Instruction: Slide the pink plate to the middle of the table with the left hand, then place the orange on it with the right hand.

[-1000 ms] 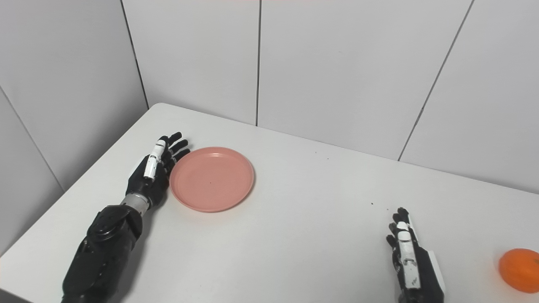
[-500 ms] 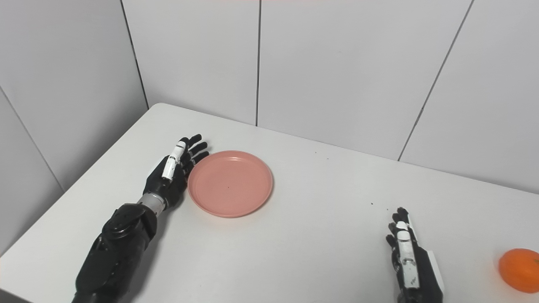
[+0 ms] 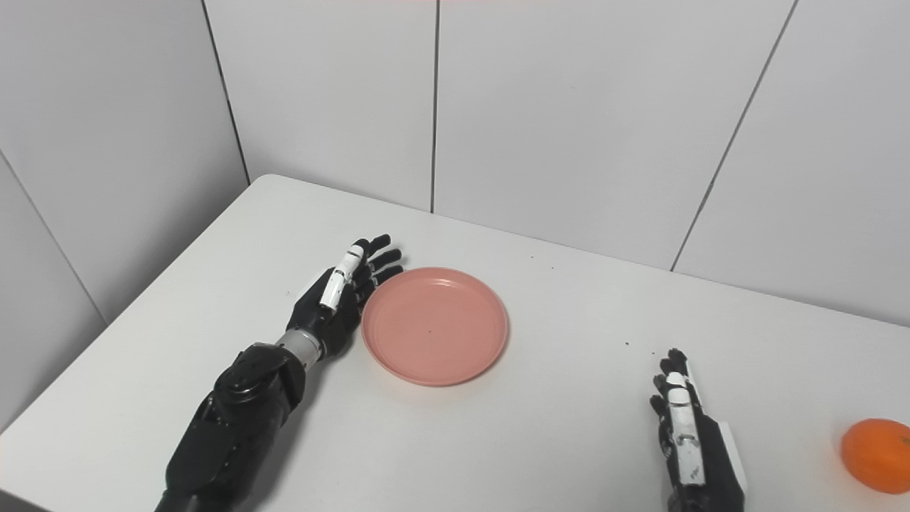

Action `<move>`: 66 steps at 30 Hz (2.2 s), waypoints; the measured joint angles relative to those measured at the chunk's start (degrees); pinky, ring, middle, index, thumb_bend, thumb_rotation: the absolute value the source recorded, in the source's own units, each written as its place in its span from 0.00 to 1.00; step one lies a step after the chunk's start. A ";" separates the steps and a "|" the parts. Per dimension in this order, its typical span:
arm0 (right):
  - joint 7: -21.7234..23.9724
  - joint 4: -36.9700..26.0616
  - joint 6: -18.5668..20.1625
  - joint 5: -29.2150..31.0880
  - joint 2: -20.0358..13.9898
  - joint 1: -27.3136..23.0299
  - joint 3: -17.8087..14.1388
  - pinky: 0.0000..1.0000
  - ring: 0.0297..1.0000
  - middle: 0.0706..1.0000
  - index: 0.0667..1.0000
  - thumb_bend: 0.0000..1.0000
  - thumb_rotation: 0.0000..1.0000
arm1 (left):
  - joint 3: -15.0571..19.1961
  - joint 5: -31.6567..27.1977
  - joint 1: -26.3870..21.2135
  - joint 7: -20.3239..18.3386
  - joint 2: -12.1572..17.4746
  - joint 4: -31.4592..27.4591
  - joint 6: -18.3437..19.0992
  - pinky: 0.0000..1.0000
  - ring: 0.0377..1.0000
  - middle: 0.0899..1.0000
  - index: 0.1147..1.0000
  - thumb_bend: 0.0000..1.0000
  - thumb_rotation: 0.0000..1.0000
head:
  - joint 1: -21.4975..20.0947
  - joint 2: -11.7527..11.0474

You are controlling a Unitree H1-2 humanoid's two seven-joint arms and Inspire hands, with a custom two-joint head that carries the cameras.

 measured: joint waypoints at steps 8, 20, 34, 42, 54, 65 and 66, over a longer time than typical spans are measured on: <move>0.00 -0.46 0.37 -0.21 0.06 0.22 0.14 1.00 1.00 1.00 1.00 0.26 1.00 | -1.30 1.79 -0.24 -0.04 -0.58 -0.21 0.19 0.90 0.90 0.91 0.89 0.35 1.00 | -1.05 0.88; -1.10 -2.04 0.72 -1.60 0.62 0.21 0.13 1.00 1.00 1.00 1.00 0.25 1.00 | -3.37 3.00 -0.36 -0.53 -3.25 -0.46 0.52 0.88 0.90 0.90 0.89 0.35 1.00 | -2.90 2.02; -2.37 -2.81 3.12 -2.34 2.12 0.21 0.41 1.00 0.99 1.00 1.00 0.25 1.00 | -5.79 3.71 -0.24 -0.83 -8.44 -0.64 1.14 0.89 0.90 0.91 0.91 0.35 1.00 | -7.11 3.78; -2.49 -2.82 3.27 -2.72 3.15 0.16 0.56 1.00 0.99 1.00 1.00 0.27 1.00 | -6.82 4.05 0.06 -1.11 -9.38 -0.78 0.82 0.91 0.92 0.94 0.92 0.37 1.00 | -8.88 4.13; -4.05 -2.80 3.27 -4.15 4.26 -0.13 1.00 1.00 0.99 1.00 1.00 0.27 1.00 | -7.21 5.72 1.52 -1.10 -10.34 -2.42 0.12 0.91 0.93 0.95 0.94 0.38 1.00 | -11.78 4.92; -4.74 -2.71 3.26 -4.73 4.97 -0.23 1.08 1.00 0.98 0.99 1.00 0.25 1.00 | -6.60 6.23 4.14 -1.09 -10.57 -4.69 -1.46 0.93 0.94 0.94 0.93 0.38 1.00 | -17.39 5.10; -4.82 -2.71 3.26 -4.73 5.08 -0.25 1.05 1.00 0.98 0.99 1.00 0.26 1.00 | -6.52 6.23 4.16 -1.09 -10.55 -4.70 -1.57 0.94 0.94 0.94 0.93 0.39 1.00 | -17.40 5.10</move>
